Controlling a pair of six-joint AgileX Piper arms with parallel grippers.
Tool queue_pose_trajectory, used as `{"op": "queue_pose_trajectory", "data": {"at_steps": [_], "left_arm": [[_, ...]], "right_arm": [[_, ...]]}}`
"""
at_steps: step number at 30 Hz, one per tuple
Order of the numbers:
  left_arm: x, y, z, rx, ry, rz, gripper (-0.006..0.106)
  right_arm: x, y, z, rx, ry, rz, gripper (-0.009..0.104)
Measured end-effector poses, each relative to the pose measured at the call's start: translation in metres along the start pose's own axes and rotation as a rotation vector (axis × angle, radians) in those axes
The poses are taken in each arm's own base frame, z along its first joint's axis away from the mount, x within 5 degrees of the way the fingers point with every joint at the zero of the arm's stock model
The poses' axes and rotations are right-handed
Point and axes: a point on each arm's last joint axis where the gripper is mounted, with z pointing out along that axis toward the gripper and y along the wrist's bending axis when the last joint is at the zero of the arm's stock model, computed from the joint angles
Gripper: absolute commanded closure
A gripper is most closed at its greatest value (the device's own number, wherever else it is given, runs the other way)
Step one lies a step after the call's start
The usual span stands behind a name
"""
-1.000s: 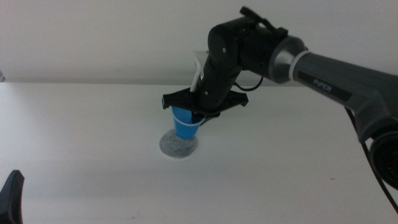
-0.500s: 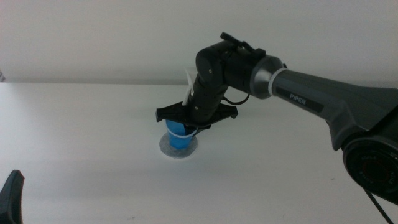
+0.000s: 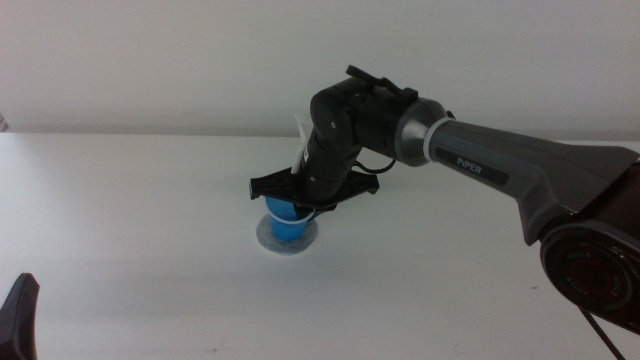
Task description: Place an empty cup on a cup mat.
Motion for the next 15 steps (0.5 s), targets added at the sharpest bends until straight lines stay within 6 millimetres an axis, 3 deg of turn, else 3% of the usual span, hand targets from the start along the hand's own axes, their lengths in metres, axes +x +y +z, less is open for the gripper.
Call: {"op": "queue_pose_trajectory", "data": {"at_steps": [7,15], "left_arm": [[0.0,0.0,0.0,0.0,0.0,0.0,0.007],[0.0,0.0,0.0,0.0,0.0,0.0,0.007]], "right_arm": [[0.001,-0.0007,0.0039,0.006,0.007,0.019,0.095],[0.0008,-0.0015,0.0045,0.014,0.004,0.013,0.07]]}}
